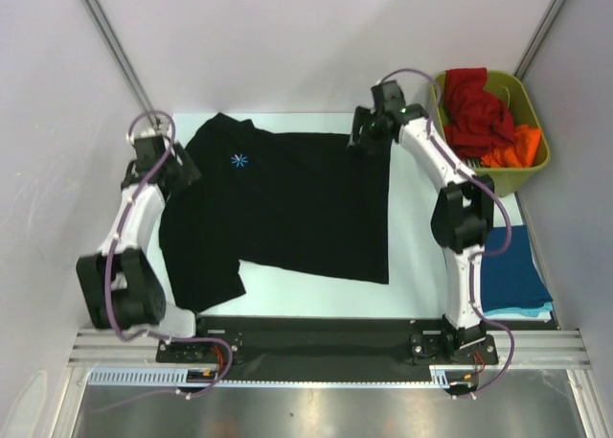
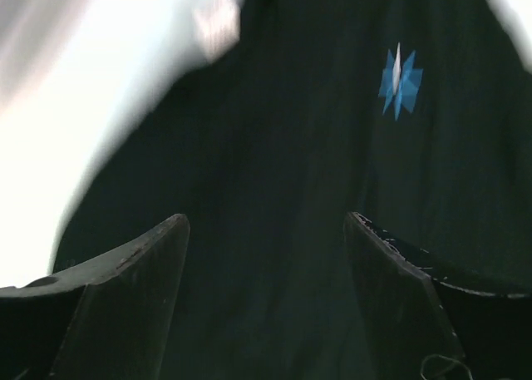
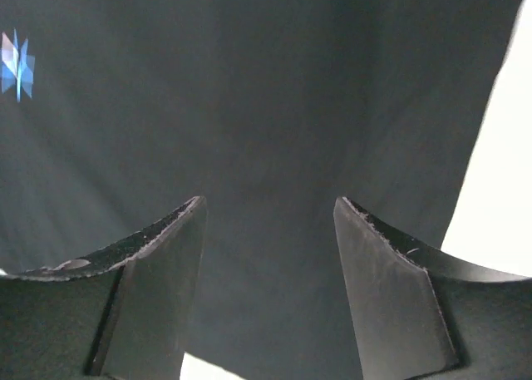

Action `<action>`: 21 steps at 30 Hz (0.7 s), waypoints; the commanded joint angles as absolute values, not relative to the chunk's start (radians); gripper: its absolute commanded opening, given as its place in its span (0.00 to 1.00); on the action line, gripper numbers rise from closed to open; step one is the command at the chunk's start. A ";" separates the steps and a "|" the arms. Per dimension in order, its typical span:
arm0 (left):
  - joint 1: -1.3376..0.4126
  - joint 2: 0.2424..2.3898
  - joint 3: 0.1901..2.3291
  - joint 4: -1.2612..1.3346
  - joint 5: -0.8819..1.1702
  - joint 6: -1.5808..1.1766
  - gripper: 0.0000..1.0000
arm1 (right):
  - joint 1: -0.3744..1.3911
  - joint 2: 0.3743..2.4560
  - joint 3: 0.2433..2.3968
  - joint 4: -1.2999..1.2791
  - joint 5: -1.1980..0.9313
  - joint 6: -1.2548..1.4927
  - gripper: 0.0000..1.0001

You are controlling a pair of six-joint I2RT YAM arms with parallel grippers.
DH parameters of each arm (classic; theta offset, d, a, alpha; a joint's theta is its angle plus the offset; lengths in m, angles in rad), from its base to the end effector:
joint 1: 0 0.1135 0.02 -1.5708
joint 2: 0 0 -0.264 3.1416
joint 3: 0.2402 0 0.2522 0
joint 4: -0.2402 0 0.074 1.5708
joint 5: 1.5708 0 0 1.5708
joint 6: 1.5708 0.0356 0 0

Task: Fold and stack the t-shirts
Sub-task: Flatten the tshirt out

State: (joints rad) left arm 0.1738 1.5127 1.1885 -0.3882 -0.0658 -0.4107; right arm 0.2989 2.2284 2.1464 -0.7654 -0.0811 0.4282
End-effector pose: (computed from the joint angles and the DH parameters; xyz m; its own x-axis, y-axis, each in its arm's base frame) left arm 0.3334 0.0609 0.2843 -0.5018 -0.4926 -0.7110 -0.4602 0.8481 -0.2627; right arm 0.4797 0.1508 0.2801 -0.7948 0.1882 -0.5770 -0.0162 0.9438 0.3301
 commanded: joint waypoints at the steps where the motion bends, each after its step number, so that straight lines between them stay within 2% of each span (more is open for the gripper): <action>1: 0.146 1.373 1.059 -0.482 -0.051 -0.457 0.80 | 0.362 2.094 1.944 -0.802 -0.116 0.408 0.68; 5: 0.132 1.258 0.973 -0.572 -0.060 -0.468 0.79 | 0.399 2.063 1.803 -0.779 -0.088 0.433 0.66; 10: 0.130 1.169 0.910 -0.598 -0.098 -0.477 0.79 | 0.434 2.149 1.807 -0.868 0.053 0.431 0.66; 16: 0.143 1.187 0.948 -0.626 -0.072 -0.449 0.77 | 0.451 2.246 1.816 -0.894 0.185 0.368 0.66; 21: 0.163 1.201 0.985 -0.656 -0.152 -0.437 0.78 | 0.428 2.287 1.781 -0.911 0.279 0.333 0.66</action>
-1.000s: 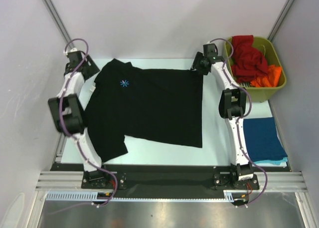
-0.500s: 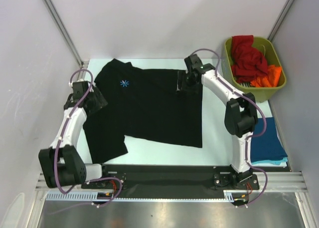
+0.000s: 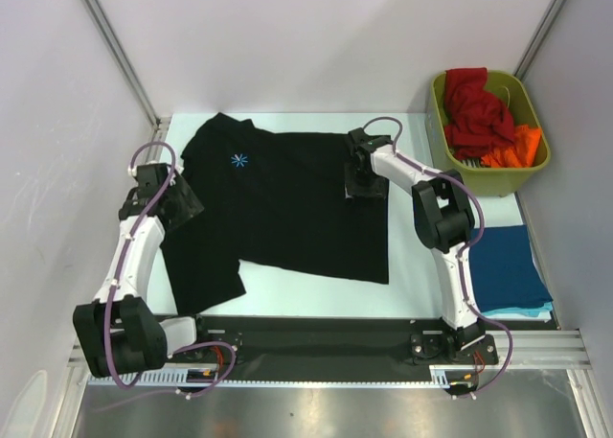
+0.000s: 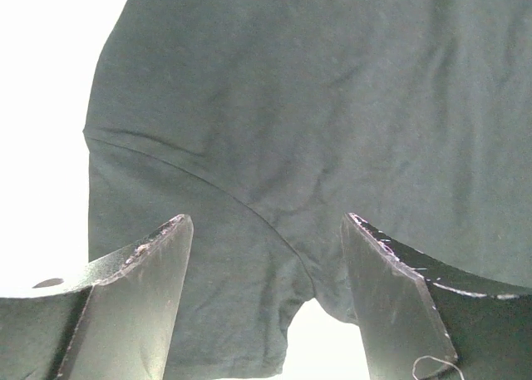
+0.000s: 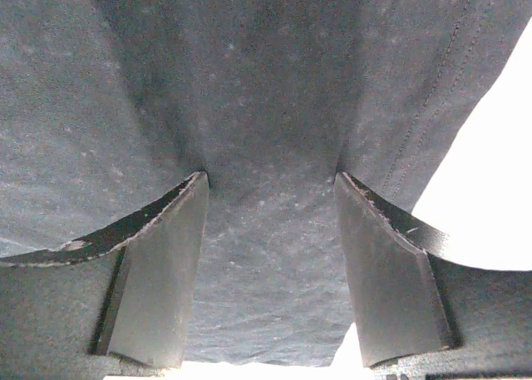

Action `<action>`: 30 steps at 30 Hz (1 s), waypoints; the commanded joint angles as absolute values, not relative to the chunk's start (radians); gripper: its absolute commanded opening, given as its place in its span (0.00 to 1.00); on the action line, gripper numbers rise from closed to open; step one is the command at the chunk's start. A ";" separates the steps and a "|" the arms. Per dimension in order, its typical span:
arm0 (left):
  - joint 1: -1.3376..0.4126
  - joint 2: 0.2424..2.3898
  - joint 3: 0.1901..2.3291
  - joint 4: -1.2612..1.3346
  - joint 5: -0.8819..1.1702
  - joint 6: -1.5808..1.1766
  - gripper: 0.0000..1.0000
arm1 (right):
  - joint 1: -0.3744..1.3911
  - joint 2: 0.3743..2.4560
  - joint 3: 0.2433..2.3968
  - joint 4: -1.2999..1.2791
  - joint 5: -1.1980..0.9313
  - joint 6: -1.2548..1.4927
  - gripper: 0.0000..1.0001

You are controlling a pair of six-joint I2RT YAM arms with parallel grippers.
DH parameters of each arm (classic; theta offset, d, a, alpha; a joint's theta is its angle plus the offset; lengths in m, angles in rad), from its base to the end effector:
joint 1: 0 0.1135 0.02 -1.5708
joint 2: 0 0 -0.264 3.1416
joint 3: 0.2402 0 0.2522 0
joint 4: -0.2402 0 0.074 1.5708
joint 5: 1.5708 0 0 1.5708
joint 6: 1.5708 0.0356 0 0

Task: Fold and stack the t-shirts
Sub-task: Flatten the tshirt out

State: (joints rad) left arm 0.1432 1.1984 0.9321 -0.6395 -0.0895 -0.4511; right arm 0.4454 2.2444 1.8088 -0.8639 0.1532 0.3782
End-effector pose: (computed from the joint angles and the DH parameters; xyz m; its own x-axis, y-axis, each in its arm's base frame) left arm 0.2407 0.0379 0.2667 -0.6152 -0.5274 -0.5860 -0.5166 0.8312 -0.2057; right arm 0.4187 0.1939 0.1657 -0.9516 -0.0499 -0.3033 -0.0403 0.9985 -0.0377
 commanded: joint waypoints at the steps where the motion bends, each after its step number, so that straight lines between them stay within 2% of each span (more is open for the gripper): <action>1: 0.190 1.204 0.988 -0.660 -0.159 -0.436 0.79 | 0.422 2.286 1.766 -0.913 0.287 0.334 0.66; 8: 0.337 1.311 1.026 -0.608 -0.097 -0.433 0.79 | 0.304 2.192 1.566 -0.904 0.486 0.312 0.67; 14: 0.445 1.459 1.046 -0.583 0.033 -0.452 0.78 | 0.285 2.197 1.724 -0.965 0.561 0.261 0.68; 18: 0.503 1.502 1.048 -0.569 0.095 -0.445 0.78 | 0.391 2.161 1.827 -0.954 0.509 0.241 0.69; 24: 0.509 1.654 1.077 -0.487 0.330 -0.428 0.77 | 0.520 2.206 2.072 -0.988 0.346 0.259 0.70; 28: 0.502 1.661 1.037 -0.376 0.408 -0.465 0.74 | 0.509 2.267 2.134 -0.954 0.201 0.267 0.70; 30: 0.454 1.658 1.041 -0.362 0.385 -0.439 0.72 | 0.499 2.301 2.148 -0.976 0.178 0.293 0.71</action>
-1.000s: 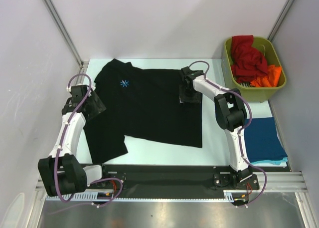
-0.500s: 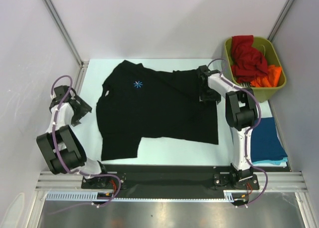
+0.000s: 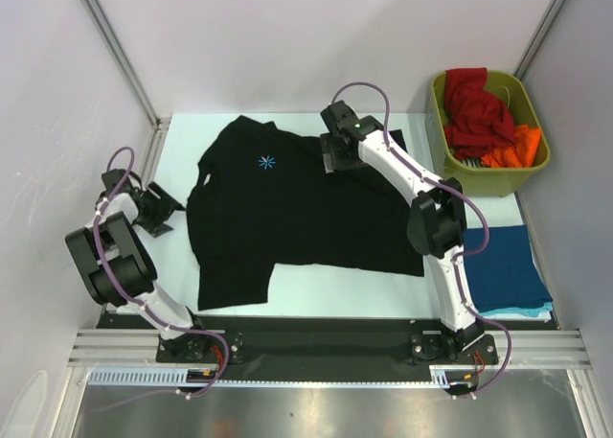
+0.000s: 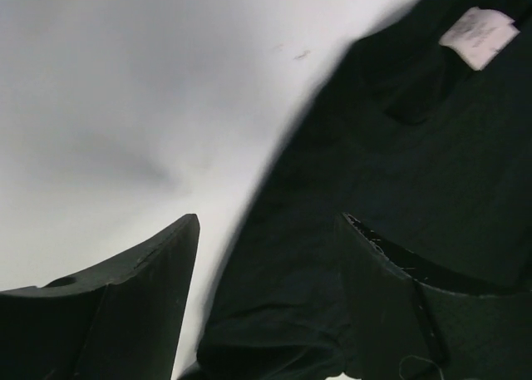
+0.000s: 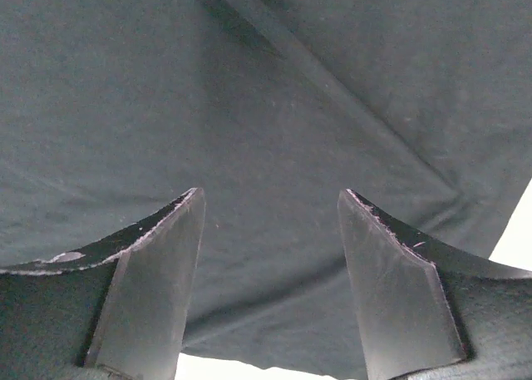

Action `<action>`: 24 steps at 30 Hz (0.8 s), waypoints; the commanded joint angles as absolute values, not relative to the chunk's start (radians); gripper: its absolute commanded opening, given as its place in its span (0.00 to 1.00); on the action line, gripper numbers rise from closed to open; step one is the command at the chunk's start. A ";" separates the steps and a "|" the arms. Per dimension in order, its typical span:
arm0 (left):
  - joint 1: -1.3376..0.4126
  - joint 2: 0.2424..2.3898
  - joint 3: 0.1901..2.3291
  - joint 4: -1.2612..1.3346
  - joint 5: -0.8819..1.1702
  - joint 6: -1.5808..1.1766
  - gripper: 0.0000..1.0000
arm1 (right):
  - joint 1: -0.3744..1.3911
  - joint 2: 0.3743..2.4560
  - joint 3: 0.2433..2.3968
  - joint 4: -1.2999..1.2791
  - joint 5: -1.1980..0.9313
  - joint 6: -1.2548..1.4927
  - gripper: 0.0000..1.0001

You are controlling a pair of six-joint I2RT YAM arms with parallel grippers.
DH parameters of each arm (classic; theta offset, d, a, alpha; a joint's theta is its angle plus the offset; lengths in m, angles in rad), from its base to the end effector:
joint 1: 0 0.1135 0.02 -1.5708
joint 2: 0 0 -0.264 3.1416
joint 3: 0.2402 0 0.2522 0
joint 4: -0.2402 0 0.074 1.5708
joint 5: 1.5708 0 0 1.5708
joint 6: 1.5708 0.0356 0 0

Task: Fold and stack the t-shirts
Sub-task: Flatten the tshirt out

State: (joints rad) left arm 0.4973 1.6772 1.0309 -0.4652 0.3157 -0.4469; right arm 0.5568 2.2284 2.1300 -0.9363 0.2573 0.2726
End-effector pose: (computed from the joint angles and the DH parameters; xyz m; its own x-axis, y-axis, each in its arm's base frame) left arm 0.2931 0.1465 0.1797 -0.5667 -0.7750 -0.2795 -0.6403 0.6278 -0.4426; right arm 0.4177 0.2494 0.2649 -0.8108 -0.1980 -0.5508 -0.1894 0.9792 -0.0732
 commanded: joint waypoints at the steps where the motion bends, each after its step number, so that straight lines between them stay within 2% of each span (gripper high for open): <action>1: 0.424 1.664 1.083 -0.389 0.302 -0.392 0.72 | 0.491 2.306 2.138 -0.977 0.164 0.290 0.70; 5: 0.313 1.752 1.205 -0.489 0.166 -0.382 0.72 | 0.470 2.301 2.122 -0.980 0.167 0.258 0.70; 9: 0.299 1.818 1.294 -0.544 0.003 -0.400 0.61 | 0.414 2.249 2.065 -0.965 0.132 0.277 0.70; 11: 0.298 1.870 1.363 -0.557 -0.023 -0.373 0.61 | 0.381 2.229 2.056 -0.956 0.095 0.290 0.70; 17: 0.295 2.029 1.503 -0.652 0.034 -0.356 0.63 | 0.338 2.192 2.053 -0.947 0.051 0.325 0.70; 22: 0.284 2.057 1.471 -0.634 0.083 -0.379 0.63 | 0.304 2.177 2.057 -0.936 0.029 0.334 0.70; 24: 0.279 2.066 1.459 -0.618 0.109 -0.382 0.65 | 0.295 2.172 2.060 -0.931 0.025 0.334 0.70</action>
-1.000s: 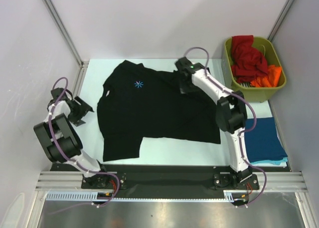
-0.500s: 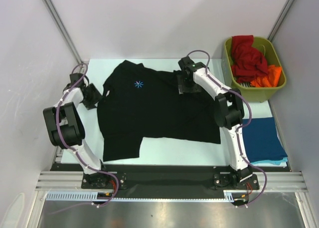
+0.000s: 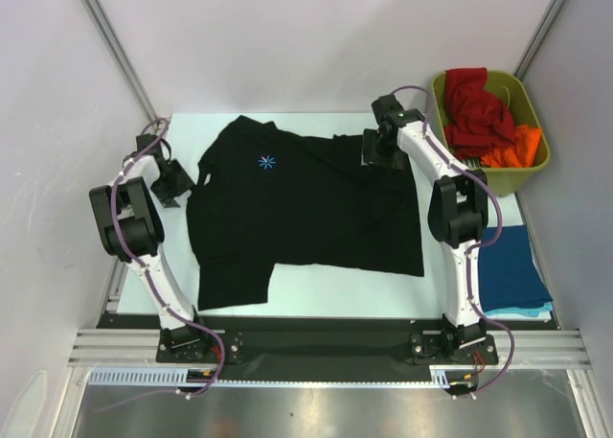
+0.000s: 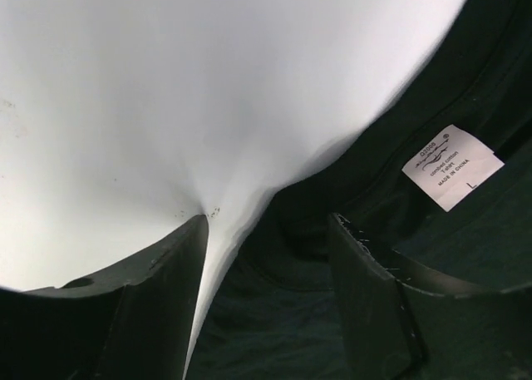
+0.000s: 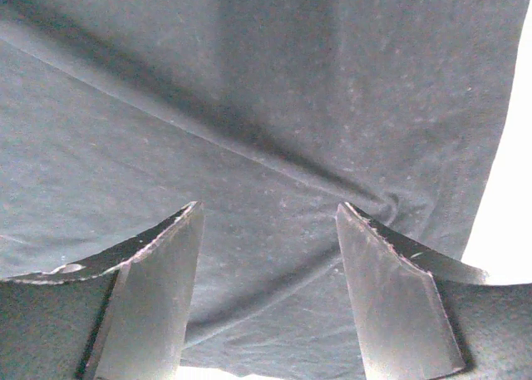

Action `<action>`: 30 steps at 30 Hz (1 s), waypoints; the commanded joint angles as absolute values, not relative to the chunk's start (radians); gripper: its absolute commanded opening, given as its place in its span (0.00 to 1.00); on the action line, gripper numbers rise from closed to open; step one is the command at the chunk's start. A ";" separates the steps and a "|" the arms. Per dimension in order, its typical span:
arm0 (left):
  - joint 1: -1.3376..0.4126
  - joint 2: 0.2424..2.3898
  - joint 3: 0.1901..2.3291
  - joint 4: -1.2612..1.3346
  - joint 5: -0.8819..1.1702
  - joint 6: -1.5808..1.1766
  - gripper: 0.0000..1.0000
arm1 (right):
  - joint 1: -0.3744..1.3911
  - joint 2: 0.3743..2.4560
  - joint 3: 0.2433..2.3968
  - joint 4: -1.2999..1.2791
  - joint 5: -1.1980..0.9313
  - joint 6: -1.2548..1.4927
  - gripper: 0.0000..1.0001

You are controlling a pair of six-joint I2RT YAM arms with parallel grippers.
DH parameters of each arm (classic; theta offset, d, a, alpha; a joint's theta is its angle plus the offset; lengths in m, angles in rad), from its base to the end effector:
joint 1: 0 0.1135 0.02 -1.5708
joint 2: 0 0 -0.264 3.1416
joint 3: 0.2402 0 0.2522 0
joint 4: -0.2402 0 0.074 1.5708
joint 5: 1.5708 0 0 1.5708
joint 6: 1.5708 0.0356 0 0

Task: Fold and stack the t-shirts
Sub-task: Flatten the tshirt out

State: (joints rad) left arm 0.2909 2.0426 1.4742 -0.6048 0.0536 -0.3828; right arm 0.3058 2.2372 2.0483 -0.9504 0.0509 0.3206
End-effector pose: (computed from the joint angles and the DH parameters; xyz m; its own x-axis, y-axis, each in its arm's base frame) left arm 0.4040 0.1190 0.1664 -0.7198 -0.6048 -0.3407 -0.5771 0.7941 -0.1905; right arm 0.4591 0.1430 0.2344 -0.9104 0.0426 -0.4115 0.0069 0.9961 0.0879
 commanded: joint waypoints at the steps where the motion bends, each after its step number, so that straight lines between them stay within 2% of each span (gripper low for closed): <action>1: 0.276 2.072 1.459 -0.621 0.109 -0.382 0.65 | 0.291 2.171 2.060 -0.927 0.025 0.336 0.70; 4: 0.276 2.097 1.454 -0.629 0.135 -0.400 0.60 | 0.290 2.174 2.065 -0.927 0.014 0.337 0.70; 7: 0.276 2.095 1.451 -0.629 0.123 -0.417 0.35 | 0.291 2.177 2.063 -0.927 0.011 0.337 0.71; 8: 0.275 2.092 1.450 -0.624 0.114 -0.423 0.20 | 0.293 2.181 2.065 -0.927 0.012 0.339 0.71; 10: 0.276 2.080 1.454 -0.635 0.071 -0.434 0.14 | 0.298 2.186 2.068 -0.936 0.012 0.334 0.71; 12: 0.281 2.076 1.462 -0.652 0.023 -0.428 0.00 | 0.304 2.184 2.066 -0.937 0.011 0.334 0.71; 16: 0.305 2.010 1.404 -0.678 -0.121 -0.446 0.00 | 0.318 2.191 2.063 -0.940 0.012 0.333 0.71; 23: 0.478 1.816 1.204 -0.721 -0.264 -0.537 0.00 | 0.350 2.194 2.017 -0.928 -0.023 0.337 0.73; 27: 0.514 1.726 1.123 -0.703 -0.261 -0.552 0.01 | 0.362 2.203 2.003 -0.913 -0.032 0.341 0.73; 28: 0.515 1.708 1.117 -0.696 -0.250 -0.529 0.03 | 0.364 2.212 2.008 -0.908 -0.041 0.341 0.73; 29: 0.506 1.701 1.118 -0.680 -0.235 -0.516 0.22 | 0.364 2.215 2.013 -0.910 -0.046 0.341 0.73; 30: 0.499 1.695 1.124 -0.673 -0.212 -0.502 0.33 | 0.364 2.220 2.020 -0.910 -0.048 0.342 0.73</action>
